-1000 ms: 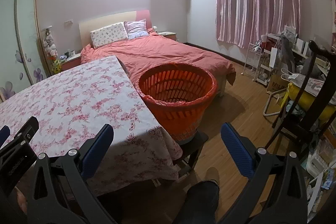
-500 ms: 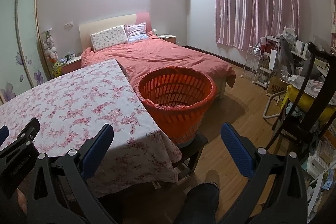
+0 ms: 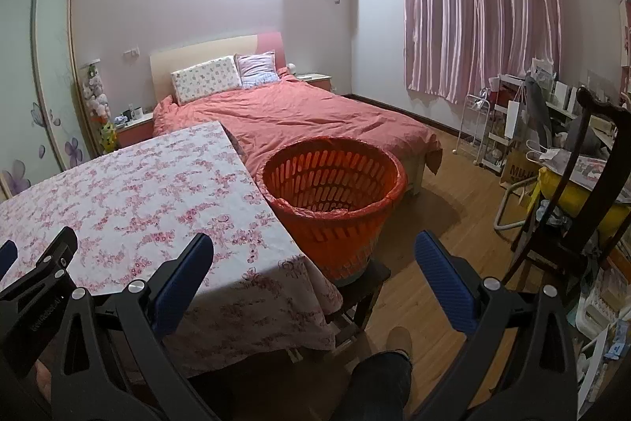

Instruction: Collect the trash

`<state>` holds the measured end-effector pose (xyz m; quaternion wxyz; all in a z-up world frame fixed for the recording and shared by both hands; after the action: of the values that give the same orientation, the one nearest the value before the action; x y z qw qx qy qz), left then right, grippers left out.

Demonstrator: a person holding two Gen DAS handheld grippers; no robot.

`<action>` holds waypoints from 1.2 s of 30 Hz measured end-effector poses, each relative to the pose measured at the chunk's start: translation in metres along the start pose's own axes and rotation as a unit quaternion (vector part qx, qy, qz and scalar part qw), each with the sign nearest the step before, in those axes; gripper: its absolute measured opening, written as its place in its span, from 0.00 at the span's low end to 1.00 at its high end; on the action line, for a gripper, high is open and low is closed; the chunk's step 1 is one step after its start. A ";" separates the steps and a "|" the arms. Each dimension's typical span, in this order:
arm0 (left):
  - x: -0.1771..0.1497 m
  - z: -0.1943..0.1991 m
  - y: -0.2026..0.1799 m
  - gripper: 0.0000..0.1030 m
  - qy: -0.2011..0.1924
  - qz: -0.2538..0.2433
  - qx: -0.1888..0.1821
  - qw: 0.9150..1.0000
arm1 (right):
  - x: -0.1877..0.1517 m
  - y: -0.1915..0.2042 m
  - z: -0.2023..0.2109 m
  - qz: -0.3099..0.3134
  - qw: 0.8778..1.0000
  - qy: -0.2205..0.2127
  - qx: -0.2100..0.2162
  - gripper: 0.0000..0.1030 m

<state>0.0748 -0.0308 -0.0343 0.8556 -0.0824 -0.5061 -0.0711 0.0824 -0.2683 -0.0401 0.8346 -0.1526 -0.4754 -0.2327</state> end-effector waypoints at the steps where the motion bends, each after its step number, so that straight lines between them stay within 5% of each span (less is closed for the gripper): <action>1: 0.001 0.000 0.000 0.96 -0.001 0.000 0.001 1.000 | 0.000 0.000 0.001 0.000 1.000 -0.001 0.000 0.98; 36: 0.003 0.003 0.000 0.96 -0.003 0.003 0.001 1.000 | -0.002 0.000 0.001 -0.001 1.000 0.001 -0.001 0.98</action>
<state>0.0732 -0.0301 -0.0305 0.8544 -0.0833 -0.5084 -0.0682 0.0805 -0.2676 -0.0409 0.8347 -0.1524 -0.4744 -0.2346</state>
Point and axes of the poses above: each gripper's, at about its wrist camera, not at the fingertips, and z roughly against the way its jaws point, y to its left, x to its top, the point moved 8 cm from there along -z, roughly the way its jaws point, and after that the axes turned 10 degrees about -x, right-handed, at the moved point
